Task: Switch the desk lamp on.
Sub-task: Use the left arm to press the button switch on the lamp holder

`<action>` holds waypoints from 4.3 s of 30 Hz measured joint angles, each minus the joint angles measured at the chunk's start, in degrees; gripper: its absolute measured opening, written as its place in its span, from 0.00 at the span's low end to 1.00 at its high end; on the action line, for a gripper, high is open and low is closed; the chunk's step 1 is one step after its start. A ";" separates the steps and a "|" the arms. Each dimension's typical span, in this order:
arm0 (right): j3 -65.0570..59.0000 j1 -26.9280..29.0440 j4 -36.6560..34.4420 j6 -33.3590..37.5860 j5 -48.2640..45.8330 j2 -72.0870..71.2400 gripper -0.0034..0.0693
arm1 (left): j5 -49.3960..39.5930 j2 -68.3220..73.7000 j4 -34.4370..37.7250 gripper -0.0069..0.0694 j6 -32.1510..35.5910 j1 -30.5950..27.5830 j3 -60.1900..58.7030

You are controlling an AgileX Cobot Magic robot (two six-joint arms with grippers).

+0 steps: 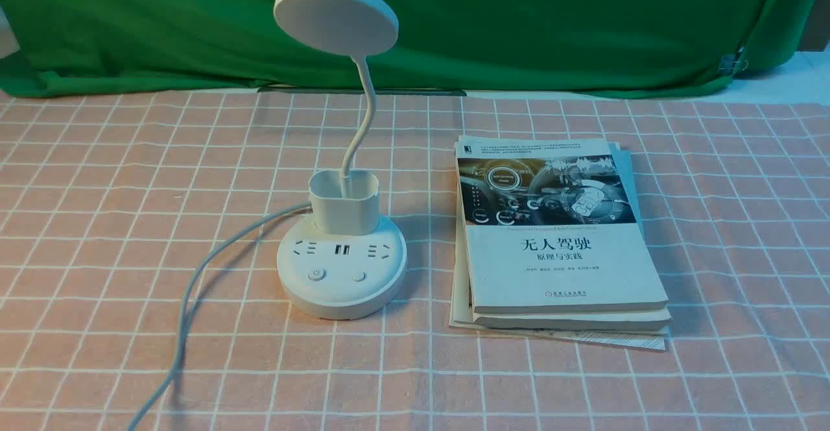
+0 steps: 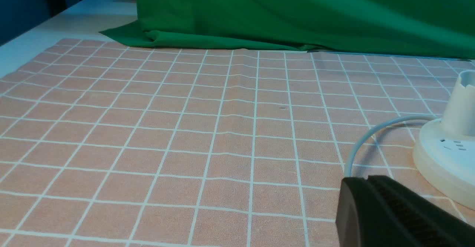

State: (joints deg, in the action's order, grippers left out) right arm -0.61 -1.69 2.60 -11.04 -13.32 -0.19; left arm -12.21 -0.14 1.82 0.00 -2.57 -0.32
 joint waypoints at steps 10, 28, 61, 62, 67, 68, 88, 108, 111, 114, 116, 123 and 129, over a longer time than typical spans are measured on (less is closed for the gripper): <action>0.00 0.00 0.00 0.00 0.00 0.00 0.38 | 0.00 0.00 0.00 0.12 0.00 0.00 0.00; 0.00 0.00 0.00 0.00 0.00 0.00 0.38 | 0.00 0.00 0.00 0.12 0.00 0.00 0.00; 0.00 0.00 0.00 0.00 0.00 0.00 0.38 | 0.26 0.20 41.31 0.12 -18.54 0.00 15.53; 0.00 0.00 0.00 0.00 0.00 0.00 0.38 | -1.68 1.29 39.97 0.12 -15.16 0.00 19.05; 0.00 0.00 0.00 0.00 0.00 0.00 0.38 | -24.78 16.25 22.49 0.12 -9.10 0.00 39.68; 0.00 0.00 0.00 0.00 0.00 0.00 0.38 | -29.11 19.59 19.96 0.12 -8.11 0.00 42.32; 0.00 0.00 0.00 0.00 0.00 0.00 0.38 | -45.04 74.80 3.18 0.12 7.03 29.52 61.13; 0.00 0.00 0.00 0.00 0.00 0.00 0.38 | -27.83 104.36 5.01 0.12 7.18 33.69 71.75; 0.00 0.00 0.00 0.00 0.00 0.00 0.38 | -27.20 105.44 3.36 0.12 6.67 33.69 72.07; 0.00 0.00 0.00 0.00 0.00 0.00 0.38 | -25.16 106.28 2.80 0.12 6.13 33.69 72.14; 0.00 0.00 0.00 0.00 0.00 0.00 0.38 | -24.59 106.33 2.81 0.12 6.13 33.69 72.19; 0.00 0.00 0.00 0.00 0.00 0.00 0.38 | -24.14 106.33 2.75 0.12 6.07 33.69 72.19; 0.00 0.00 0.00 0.00 0.00 0.00 0.38 | -24.14 106.48 1.89 0.12 6.06 33.69 72.19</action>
State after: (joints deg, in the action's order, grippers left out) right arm -0.61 -1.69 2.60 -11.04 -13.32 -0.19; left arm -36.35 106.34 3.71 6.06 31.12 71.87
